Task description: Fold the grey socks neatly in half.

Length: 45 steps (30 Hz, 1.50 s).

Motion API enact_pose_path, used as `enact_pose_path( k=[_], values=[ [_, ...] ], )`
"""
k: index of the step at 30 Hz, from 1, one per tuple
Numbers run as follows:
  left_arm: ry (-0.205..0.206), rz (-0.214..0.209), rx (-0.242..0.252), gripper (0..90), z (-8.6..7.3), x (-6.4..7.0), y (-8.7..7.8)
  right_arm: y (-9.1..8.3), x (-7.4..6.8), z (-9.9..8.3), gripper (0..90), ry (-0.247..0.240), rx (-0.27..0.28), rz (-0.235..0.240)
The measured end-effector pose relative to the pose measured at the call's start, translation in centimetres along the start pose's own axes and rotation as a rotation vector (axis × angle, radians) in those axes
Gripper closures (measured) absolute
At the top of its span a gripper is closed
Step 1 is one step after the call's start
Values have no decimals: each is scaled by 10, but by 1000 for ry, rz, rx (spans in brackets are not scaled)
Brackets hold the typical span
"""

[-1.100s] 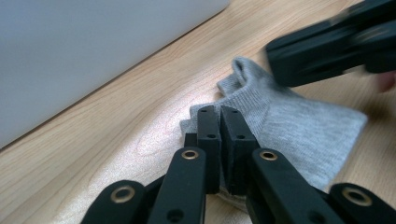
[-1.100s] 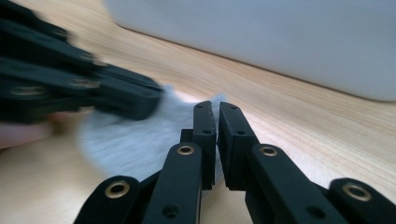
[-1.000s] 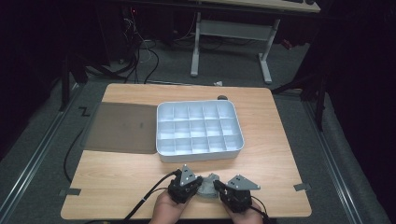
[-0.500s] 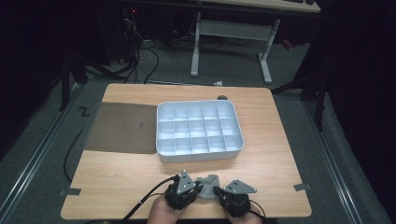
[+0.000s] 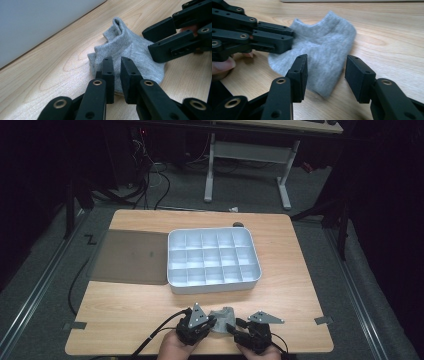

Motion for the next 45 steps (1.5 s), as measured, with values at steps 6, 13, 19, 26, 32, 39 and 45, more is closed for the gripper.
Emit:
enact_pose_path(
  k=[6, 13, 19, 26, 32, 39, 45],
  values=[
    [-4, -2, 0, 822, 0, 0, 0, 2, -3, 0, 782, -15, 6, -5],
    [8, -35, 28, 801, 8, 11, 0, -1, -4, 9, 809, -125, 12, -57],
    [20, -79, 31, 786, 8, 23, 9, -1, 2, 7, 808, -144, 3, -82],
    [23, -70, -8, 808, 3, 22, 13, -8, -5, 14, 806, -113, 34, -40],
    [16, -73, -10, 813, 3, 22, 14, -17, -18, 26, 728, -86, 86, 81],
    [11, -75, -9, 813, 3, 21, 14, -7, 35, 21, 853, -96, 7, -125],
    [8, -76, -10, 813, 3, 21, 14, 4, 19, 8, 870, -88, -30, -69]
  ],
)
Point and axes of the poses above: each handheld gripper's, and its own axes: y roughly forward along the jaws, z roughly out of its top, x roughly to its right, the point moved 10 cm from there along y, roughly forward along the jaws, and after that the axes turned 14 degrees about x, right-handed, at the moved point
